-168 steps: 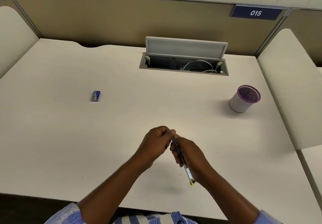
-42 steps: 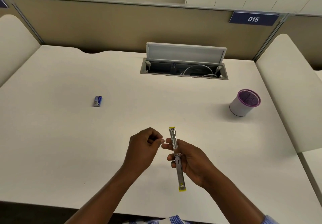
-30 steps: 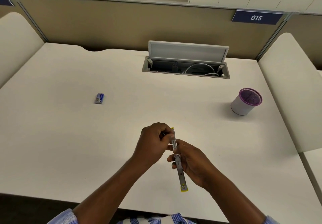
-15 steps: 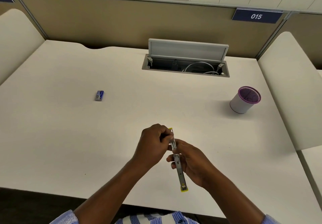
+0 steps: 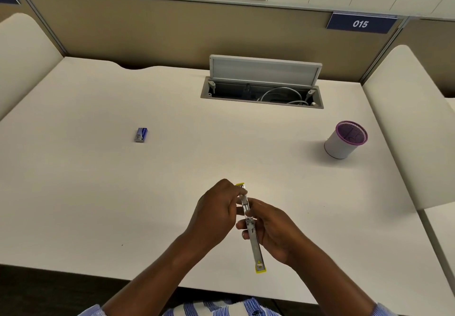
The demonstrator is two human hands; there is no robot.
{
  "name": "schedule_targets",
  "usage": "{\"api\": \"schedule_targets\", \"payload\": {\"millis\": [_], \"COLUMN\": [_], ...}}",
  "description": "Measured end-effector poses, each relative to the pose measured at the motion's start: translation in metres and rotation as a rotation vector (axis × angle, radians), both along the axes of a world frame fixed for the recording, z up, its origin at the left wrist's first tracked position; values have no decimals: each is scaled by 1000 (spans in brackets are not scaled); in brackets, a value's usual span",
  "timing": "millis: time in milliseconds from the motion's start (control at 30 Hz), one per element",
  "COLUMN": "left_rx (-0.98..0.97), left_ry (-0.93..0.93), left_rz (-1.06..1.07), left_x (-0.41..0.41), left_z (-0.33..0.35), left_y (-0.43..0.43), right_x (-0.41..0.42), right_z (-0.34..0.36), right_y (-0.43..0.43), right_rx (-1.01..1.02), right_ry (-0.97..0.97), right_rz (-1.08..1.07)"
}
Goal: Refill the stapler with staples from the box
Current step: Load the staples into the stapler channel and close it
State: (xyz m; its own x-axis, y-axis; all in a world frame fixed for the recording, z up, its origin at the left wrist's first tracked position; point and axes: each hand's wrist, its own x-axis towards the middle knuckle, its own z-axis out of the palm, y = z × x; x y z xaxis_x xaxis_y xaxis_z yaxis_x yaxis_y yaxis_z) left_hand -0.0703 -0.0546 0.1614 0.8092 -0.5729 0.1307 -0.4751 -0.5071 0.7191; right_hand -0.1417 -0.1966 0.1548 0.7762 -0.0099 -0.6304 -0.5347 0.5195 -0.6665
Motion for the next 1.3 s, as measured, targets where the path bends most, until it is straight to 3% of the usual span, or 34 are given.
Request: {"api": "schedule_targets", "payload": {"millis": [267,667,833,1300], "left_rx": [95,136,201,156], "left_ry": [-165,-193,-265,-190], "left_rz": [-119,-338,-250,-142], "left_x": [-6,0,2,-5], "left_z": [-4,-13,-15,-26], "left_y": [19,40,48,49], "right_x": [-2,-8,-11,-12], "right_z": [0,8,7,7], "right_y": [5,16,20,26], "right_rx": [-11,-83,-68,-90], "right_ry": [-1,28,21,-15], "right_rz": [0,148,144,131]}}
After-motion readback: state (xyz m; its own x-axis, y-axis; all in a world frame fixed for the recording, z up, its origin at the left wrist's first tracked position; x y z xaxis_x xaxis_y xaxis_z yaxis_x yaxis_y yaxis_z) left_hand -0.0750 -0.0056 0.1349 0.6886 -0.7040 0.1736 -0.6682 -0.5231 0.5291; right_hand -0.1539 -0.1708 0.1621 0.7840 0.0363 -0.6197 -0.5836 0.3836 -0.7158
